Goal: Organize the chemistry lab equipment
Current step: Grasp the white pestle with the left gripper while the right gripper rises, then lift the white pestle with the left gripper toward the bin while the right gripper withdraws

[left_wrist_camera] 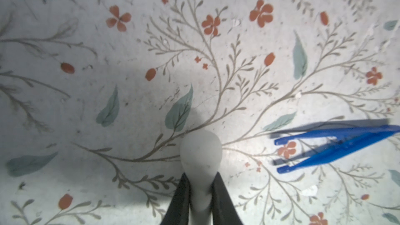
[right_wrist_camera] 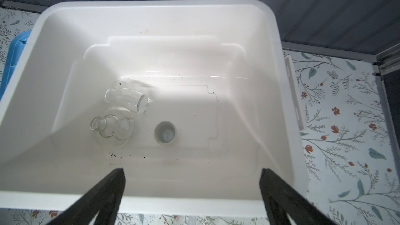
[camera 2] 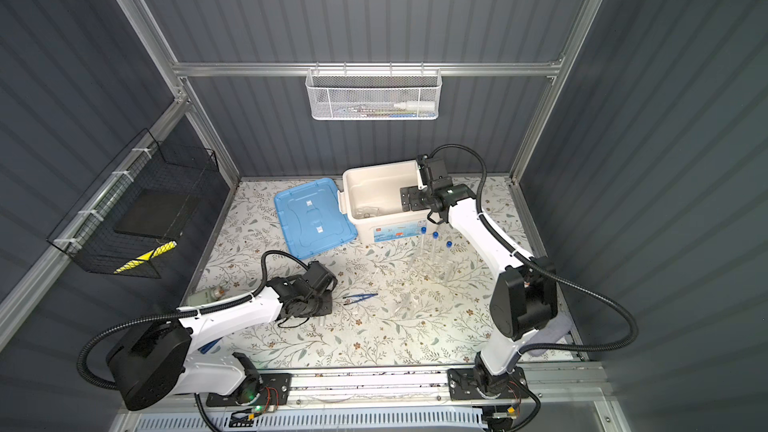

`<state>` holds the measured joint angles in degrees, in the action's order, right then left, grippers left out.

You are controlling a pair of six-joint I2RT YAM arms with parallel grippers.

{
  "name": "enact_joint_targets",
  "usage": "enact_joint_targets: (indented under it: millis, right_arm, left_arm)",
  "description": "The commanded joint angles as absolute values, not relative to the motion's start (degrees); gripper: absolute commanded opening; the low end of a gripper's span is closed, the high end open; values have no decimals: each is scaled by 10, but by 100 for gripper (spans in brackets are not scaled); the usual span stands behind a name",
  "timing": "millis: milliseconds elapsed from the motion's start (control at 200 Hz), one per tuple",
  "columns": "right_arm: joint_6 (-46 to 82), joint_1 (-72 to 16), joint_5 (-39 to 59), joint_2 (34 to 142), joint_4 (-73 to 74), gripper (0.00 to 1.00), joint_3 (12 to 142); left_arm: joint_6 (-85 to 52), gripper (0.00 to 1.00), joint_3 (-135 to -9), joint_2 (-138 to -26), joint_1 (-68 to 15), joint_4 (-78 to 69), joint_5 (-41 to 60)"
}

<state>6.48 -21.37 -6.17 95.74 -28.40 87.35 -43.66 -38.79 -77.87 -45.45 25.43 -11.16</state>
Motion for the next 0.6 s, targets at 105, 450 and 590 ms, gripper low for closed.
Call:
enact_joint_targets:
  millis: [105, 450, 590]
  right_arm:
    - [54, -211, -78, 896, -234, 99, 798]
    - [50, -211, -103, 843, -202, 99, 724]
    - [46, -209, -114, 834, -200, 99, 711]
  left_arm:
    - [-405, 19, -443, -767, -459, 269, -139]
    - [-346, 19, -537, -790, -456, 278, -154]
    - [-312, 19, -587, -802, -453, 289, -155]
